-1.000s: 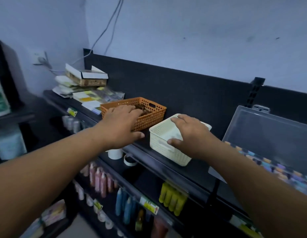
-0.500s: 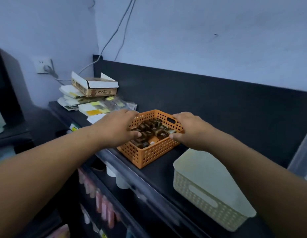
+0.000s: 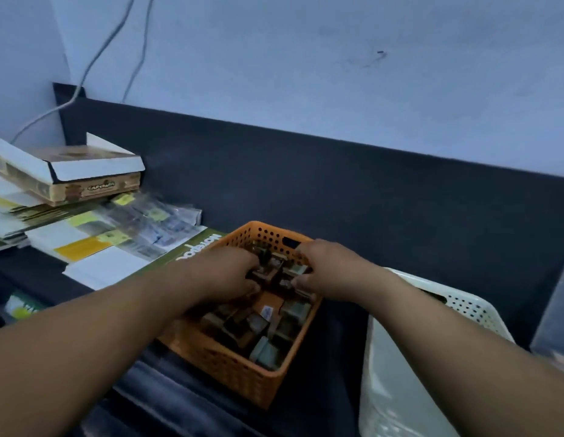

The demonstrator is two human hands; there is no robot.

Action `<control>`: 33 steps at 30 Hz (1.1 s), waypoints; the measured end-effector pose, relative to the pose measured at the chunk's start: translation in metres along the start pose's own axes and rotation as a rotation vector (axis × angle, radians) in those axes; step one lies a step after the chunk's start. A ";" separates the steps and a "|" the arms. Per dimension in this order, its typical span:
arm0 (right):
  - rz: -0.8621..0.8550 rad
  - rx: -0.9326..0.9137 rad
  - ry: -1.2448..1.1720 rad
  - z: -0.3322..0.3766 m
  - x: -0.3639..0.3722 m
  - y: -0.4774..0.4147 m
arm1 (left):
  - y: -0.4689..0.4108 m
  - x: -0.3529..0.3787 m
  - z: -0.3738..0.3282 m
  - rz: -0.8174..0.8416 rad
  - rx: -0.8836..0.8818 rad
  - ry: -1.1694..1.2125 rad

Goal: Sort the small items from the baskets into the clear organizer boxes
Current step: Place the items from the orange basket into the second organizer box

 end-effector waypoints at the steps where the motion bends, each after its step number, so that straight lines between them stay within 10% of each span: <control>1: 0.023 0.019 0.010 0.002 0.004 -0.009 | -0.009 0.004 0.004 0.038 0.017 0.009; 17: 0.269 0.322 0.052 0.005 0.063 -0.077 | -0.048 0.036 0.012 0.370 0.291 0.088; 29: -0.323 0.435 -0.704 -0.009 -0.004 -0.012 | -0.059 -0.026 0.029 0.004 0.322 0.667; 33: -0.387 0.483 -0.806 -0.016 -0.004 0.027 | -0.050 -0.020 0.000 0.096 0.330 0.507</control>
Point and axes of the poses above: each hand's wrist, its own y-axis away from the middle knuckle, its own x-axis out of the palm, z = x × y, the point moved 7 cm from there along -y, towards the middle knuckle, and after that the axes turned 2 degrees about z, right-handed, at the moved point
